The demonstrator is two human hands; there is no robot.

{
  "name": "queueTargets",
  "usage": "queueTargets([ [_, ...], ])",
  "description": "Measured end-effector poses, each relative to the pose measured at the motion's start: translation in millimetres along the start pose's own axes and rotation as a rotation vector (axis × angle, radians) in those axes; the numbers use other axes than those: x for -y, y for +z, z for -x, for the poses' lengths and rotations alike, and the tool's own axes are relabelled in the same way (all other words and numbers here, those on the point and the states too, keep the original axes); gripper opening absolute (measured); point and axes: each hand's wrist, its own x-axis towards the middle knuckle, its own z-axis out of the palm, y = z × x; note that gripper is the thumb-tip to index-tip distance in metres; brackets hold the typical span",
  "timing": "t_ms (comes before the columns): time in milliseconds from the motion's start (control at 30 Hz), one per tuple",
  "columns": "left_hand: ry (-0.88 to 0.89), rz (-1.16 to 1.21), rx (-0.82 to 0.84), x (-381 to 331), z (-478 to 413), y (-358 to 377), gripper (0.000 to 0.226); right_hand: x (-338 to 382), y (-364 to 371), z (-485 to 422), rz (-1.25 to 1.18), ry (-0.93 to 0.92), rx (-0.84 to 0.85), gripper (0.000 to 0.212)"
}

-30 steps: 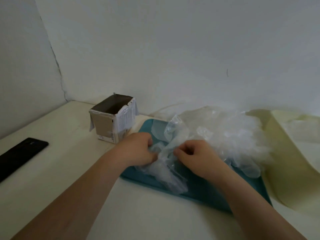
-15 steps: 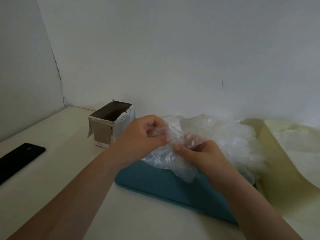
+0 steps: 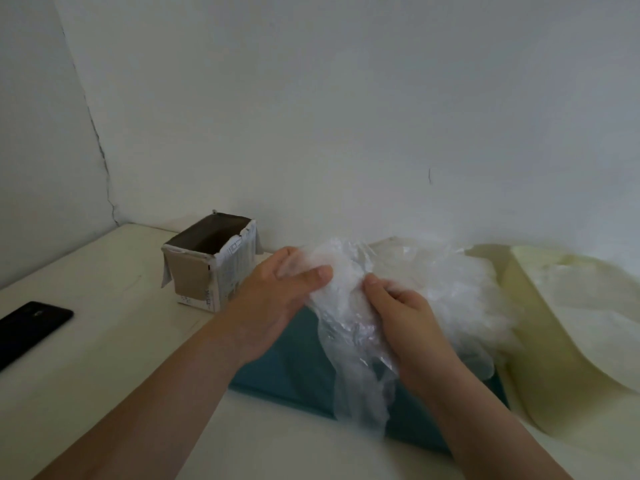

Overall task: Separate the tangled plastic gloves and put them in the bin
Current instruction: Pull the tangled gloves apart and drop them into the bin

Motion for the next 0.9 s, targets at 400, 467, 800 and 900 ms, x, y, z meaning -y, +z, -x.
queueTargets([
  [400, -0.111, -0.163, -0.3, 5.4, -2.9, -6.5, 0.02, -8.3, -5.1, -8.7, 0.034, -0.085, -0.059, 0.012],
  [467, -0.108, -0.142, -0.301, 2.8, -3.5, -8.5, 0.017, -3.8, -10.6, -9.6, -0.078, -0.018, 0.039, 0.022],
  [800, -0.088, -0.411, -0.086, 1.4, 2.7, -4.0, 0.025, 24.4, -43.9, -7.3, -0.076, 0.102, 0.414, 0.055],
  [900, -0.079, -0.402, -0.056, 6.6, 6.2, 2.9, 0.029, 13.6, -22.8, -4.4, -0.037, 0.034, 0.223, 0.023],
])
